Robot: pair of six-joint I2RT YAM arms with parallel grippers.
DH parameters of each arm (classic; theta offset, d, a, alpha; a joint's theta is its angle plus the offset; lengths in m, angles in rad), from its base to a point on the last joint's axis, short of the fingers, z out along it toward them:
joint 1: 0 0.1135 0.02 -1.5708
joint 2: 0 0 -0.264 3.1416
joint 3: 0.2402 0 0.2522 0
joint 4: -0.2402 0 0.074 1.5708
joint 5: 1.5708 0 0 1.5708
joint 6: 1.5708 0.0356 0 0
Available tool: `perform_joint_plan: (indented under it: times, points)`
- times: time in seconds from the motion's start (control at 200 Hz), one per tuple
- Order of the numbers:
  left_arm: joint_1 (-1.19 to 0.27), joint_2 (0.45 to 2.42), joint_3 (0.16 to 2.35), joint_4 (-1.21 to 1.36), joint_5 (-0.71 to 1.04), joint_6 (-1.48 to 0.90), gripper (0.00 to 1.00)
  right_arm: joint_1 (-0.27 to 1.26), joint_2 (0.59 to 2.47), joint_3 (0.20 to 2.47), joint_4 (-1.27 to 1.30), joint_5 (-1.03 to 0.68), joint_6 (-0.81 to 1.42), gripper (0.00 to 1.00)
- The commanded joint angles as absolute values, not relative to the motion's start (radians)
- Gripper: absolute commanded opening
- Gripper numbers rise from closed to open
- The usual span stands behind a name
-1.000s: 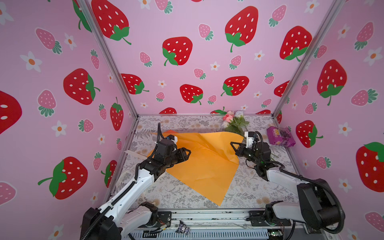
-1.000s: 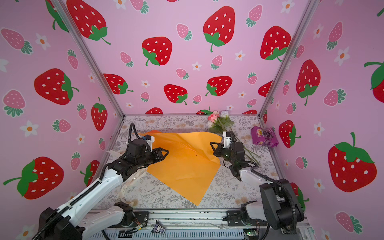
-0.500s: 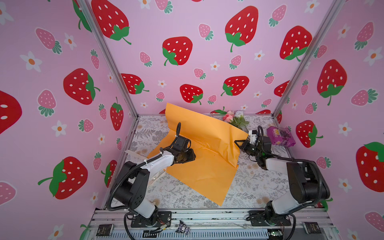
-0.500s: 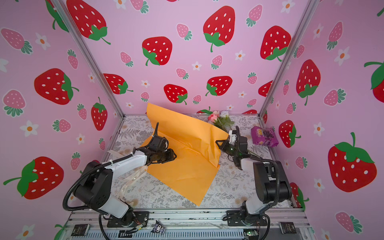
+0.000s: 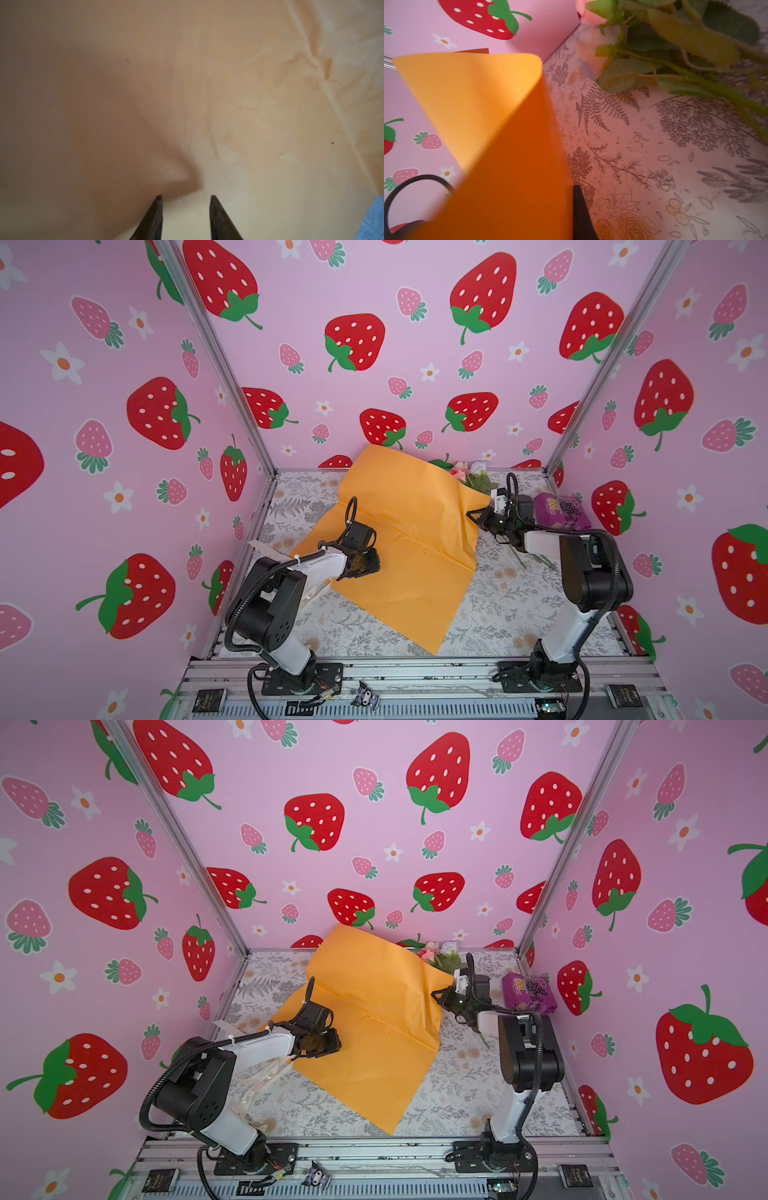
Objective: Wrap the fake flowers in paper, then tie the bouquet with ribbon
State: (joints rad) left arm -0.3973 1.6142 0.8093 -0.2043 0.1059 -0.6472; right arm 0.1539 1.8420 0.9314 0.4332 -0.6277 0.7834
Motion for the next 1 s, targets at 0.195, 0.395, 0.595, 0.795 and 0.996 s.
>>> perform_joint_plan:
  times: [0.195, 0.395, 0.595, 0.795, 0.996]
  points:
    - [-0.286, 1.609, 0.782, -0.293, 0.127, -0.623, 0.39, 0.153, 1.861, 0.927, 0.239, -0.463, 0.721, 0.02]
    - [-0.264, 1.575, 0.773, -0.330, 0.130, -0.629, 0.40, 0.164, 1.864, 0.913, 0.157, -0.380, 0.716, 0.02]
    - [-0.260, 1.583, 0.784, -0.312, 0.208, -0.629, 0.41, 0.175, 1.881, 0.914, 0.135, -0.319, 0.718, 0.02]
    - [-0.259, 1.620, 0.837, -0.338, 0.210, -0.625, 0.41, 0.176, 1.798, 0.898, 0.138, -0.320, 0.736, 0.32]
    - [-0.240, 1.593, 0.835, -0.363, 0.181, -0.616, 0.40, 0.209, 1.589, 0.890, 0.110, -0.275, 0.638, 0.44]
